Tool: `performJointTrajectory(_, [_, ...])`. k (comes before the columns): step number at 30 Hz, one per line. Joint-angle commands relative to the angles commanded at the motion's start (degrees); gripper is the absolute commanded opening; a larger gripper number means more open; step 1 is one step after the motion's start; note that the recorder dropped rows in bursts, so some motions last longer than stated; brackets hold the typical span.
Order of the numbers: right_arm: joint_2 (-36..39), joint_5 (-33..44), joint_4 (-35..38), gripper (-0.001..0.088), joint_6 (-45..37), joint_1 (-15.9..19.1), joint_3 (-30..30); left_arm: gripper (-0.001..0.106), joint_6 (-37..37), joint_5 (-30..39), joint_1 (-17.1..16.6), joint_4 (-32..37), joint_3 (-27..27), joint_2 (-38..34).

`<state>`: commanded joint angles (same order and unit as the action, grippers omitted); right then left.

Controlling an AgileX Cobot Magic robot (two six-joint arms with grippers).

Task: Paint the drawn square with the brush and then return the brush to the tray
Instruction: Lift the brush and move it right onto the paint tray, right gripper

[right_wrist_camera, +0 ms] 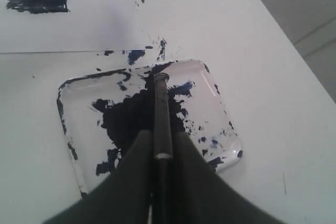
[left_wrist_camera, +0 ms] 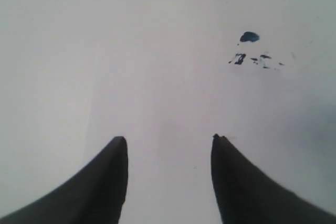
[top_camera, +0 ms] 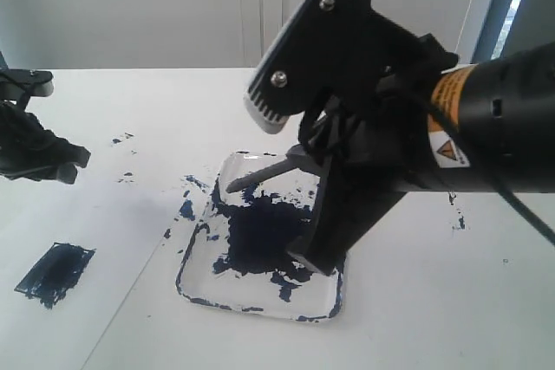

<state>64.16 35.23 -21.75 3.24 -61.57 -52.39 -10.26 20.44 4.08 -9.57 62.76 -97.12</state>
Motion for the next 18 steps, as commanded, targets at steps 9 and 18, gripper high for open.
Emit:
performJointTrajectory(9, [0.11,-6.68,-0.14,0.0,3.54,0.0,7.21,0.039,0.0,7.82,0.1,0.0,0.0,10.67])
performJointTrajectory(18, [0.11,-11.17,-0.14,0.0,3.43,0.0,12.66,0.028,5.01,10.67,6.22,5.53,0.0,24.38])
